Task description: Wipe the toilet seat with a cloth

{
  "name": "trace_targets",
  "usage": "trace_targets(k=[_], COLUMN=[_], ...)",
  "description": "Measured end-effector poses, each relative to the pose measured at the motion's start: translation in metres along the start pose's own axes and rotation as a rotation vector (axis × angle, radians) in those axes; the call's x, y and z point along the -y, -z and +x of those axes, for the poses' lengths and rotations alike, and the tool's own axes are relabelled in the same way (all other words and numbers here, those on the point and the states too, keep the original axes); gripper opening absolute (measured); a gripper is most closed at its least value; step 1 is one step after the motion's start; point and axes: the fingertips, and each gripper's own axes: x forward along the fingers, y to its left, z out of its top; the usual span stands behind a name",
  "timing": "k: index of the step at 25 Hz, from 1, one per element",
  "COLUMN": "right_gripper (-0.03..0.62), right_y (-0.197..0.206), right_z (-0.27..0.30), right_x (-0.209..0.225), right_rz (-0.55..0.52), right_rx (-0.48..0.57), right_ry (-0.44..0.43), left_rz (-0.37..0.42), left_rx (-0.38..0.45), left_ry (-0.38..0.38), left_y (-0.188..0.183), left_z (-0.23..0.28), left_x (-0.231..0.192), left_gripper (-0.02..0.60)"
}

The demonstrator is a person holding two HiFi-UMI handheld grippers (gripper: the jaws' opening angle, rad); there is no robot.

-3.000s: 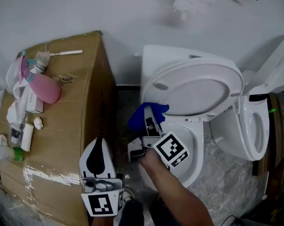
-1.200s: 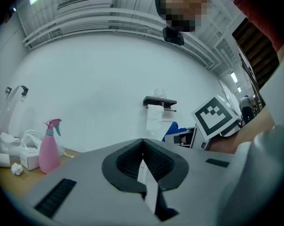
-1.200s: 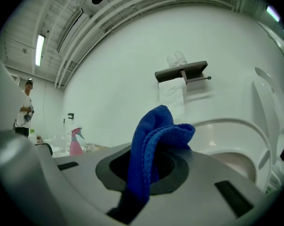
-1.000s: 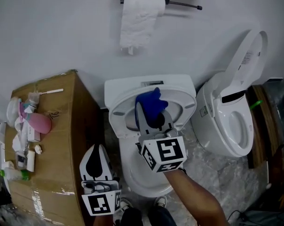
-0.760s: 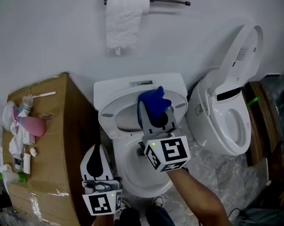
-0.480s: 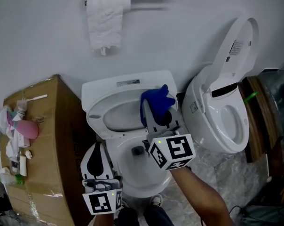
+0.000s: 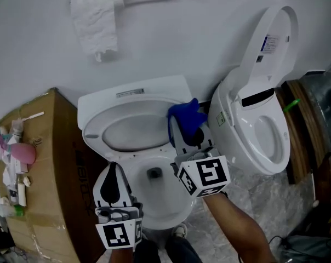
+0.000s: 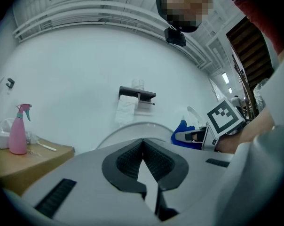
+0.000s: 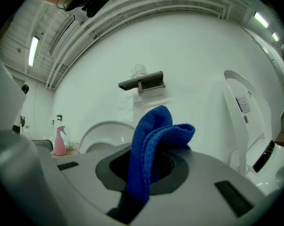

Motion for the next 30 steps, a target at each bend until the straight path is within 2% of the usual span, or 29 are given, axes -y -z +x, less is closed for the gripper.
trace_targets(k=[11,20,30], right_gripper=[0.061,0.061,0.061], right_y=[0.041,0.099,0.156], right_z=[-0.014,-0.02,-0.021], right_x=[0.027,0.058,0.047], right_rz=[-0.099,-0.028,-0.105], right_rx=[0.028,-0.005,-0.038], right_ry=[0.001,0.092,0.102], left_rz=[0.009,0.009,0.008], left_rx=[-0.008,-0.031,-0.048], left_ry=[-0.003,-0.016,-0.025], left_y=[0.042,0.091,0.133], left_z=[0.001,-0.009,-0.025], left_x=[0.012,0.005,-0.01], left_gripper=[0.015,0.015,0.015])
